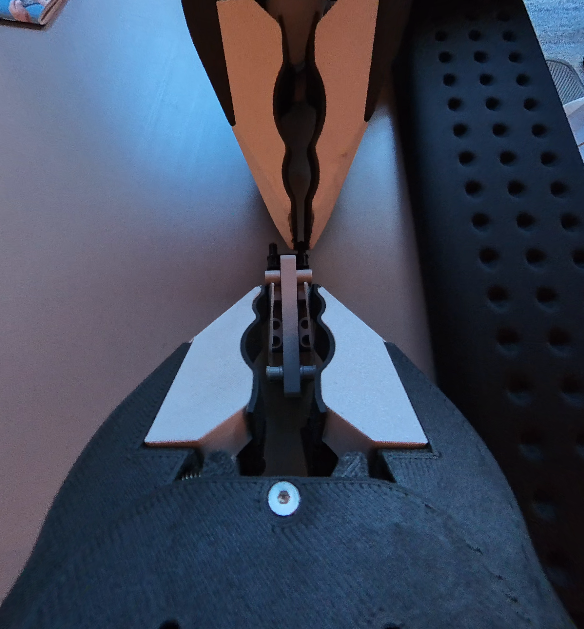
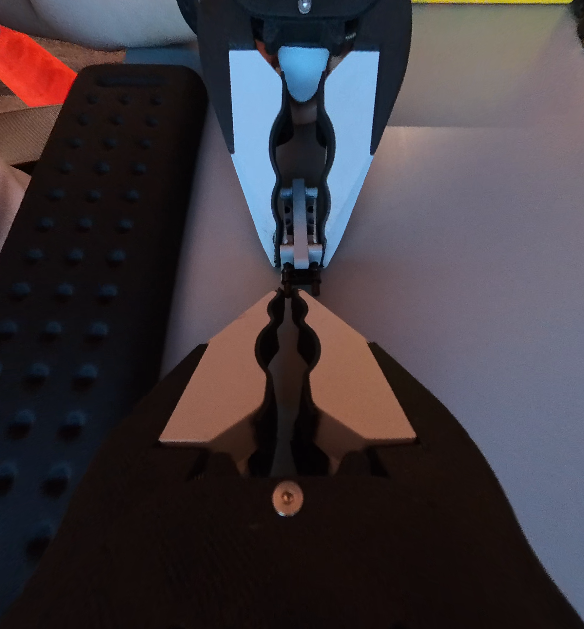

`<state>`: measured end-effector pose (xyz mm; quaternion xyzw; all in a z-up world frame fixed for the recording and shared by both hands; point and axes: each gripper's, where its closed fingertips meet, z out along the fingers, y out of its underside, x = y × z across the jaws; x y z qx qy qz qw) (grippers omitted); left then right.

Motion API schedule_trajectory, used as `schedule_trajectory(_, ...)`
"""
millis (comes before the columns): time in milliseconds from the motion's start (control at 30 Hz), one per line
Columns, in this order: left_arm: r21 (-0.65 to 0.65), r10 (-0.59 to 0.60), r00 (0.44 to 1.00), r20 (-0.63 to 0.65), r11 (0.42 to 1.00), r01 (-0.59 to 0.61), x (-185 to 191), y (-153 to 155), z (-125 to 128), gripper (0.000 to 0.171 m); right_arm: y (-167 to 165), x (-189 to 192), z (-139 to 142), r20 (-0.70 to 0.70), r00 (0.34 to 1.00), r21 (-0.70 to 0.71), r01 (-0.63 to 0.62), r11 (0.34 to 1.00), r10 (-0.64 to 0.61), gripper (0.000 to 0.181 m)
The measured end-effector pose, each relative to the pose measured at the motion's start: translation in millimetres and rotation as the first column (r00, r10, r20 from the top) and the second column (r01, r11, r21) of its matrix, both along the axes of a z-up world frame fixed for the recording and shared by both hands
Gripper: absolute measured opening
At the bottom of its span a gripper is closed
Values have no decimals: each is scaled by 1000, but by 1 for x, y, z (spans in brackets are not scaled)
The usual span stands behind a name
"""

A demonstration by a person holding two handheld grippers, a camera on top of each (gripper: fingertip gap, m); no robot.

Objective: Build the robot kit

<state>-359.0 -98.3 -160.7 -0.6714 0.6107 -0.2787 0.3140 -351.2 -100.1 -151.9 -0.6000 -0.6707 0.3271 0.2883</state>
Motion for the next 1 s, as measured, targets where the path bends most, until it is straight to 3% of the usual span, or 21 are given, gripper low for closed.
schedule_trajectory(100,-4,2,1000,0,1000,-2,0,0,0,23,-2,-2,0,5,1000,-53,15,998,-15,3)
schedule_trajectory(533,13,31,1000,-1,999,-31,-1,4,0,23,2,-7,0,35,997,6,73,997,-73,2)
schedule_trajectory(767,19,30,1000,0,999,-30,0,4,0,23,1,-2,2,15,998,-155,66,986,-64,7)
schedule_trajectory(933,13,22,1000,1,1000,-22,0,3,0,23,17,3,26,-140,985,-32,96,995,-100,20)
schedule_trajectory(1000,11,-13,1000,1,1000,13,0,0,1,23,20,1,22,-133,990,87,54,995,-42,26)
